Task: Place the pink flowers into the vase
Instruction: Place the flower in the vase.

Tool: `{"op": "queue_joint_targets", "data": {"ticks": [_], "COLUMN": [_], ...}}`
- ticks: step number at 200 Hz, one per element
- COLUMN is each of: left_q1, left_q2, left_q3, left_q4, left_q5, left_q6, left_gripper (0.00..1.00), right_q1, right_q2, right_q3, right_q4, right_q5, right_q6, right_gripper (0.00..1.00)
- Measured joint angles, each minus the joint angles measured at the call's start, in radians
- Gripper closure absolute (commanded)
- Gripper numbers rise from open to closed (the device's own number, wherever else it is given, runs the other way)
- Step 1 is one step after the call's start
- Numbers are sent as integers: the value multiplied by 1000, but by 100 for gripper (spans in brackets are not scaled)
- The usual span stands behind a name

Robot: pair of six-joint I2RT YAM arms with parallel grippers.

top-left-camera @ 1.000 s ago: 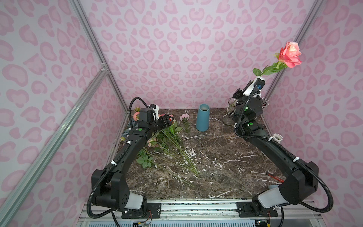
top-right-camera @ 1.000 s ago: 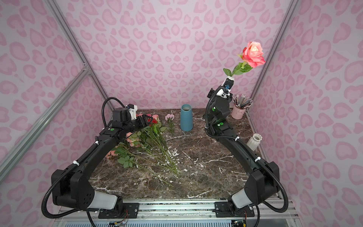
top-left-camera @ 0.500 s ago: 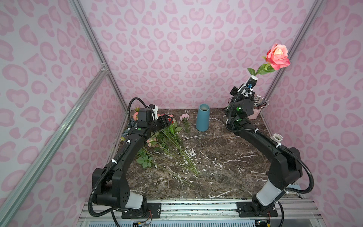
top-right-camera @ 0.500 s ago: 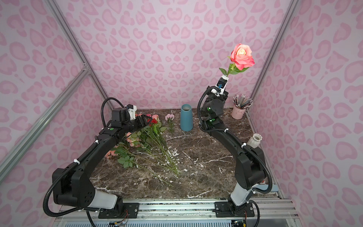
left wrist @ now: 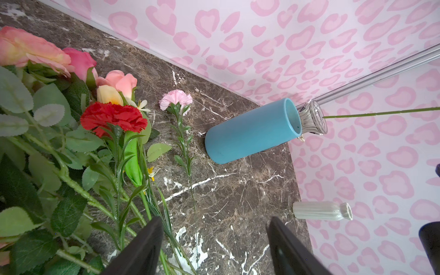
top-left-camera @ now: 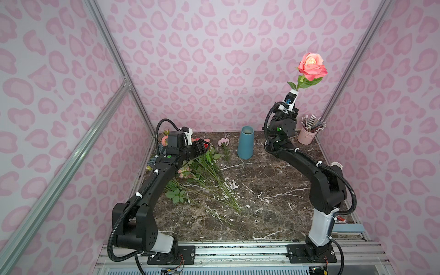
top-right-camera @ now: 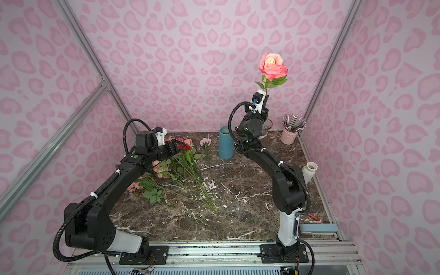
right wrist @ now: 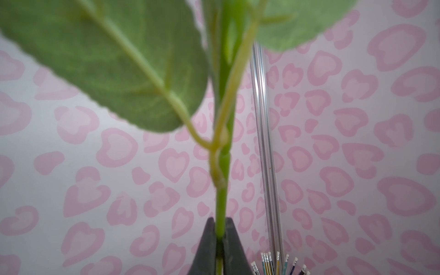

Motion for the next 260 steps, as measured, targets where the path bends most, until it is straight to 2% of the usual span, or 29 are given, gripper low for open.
{"op": "queue_joint_targets", "data": {"ticks": [69, 163, 201, 260], "left_q1": [4, 6, 8, 18], "left_q2": [1, -1, 0, 8], "left_q3": [-5, -16, -17, -18], "left_q4": [10, 25, 26, 26], "left_q5": [13, 39, 40, 40], "left_q6": [-6, -6, -6, -6], "left_gripper": [27, 28, 28, 28], "right_q1": [27, 9, -29, -88], "right_q2": [67, 195, 286, 397], "right_q3": [20, 86, 188, 341], "right_q4": [118, 194, 157, -16], "right_q5": [42, 75, 102, 116], "right_q6": [-126, -166, -157, -49], "right_gripper": [100, 100, 100, 100]}}
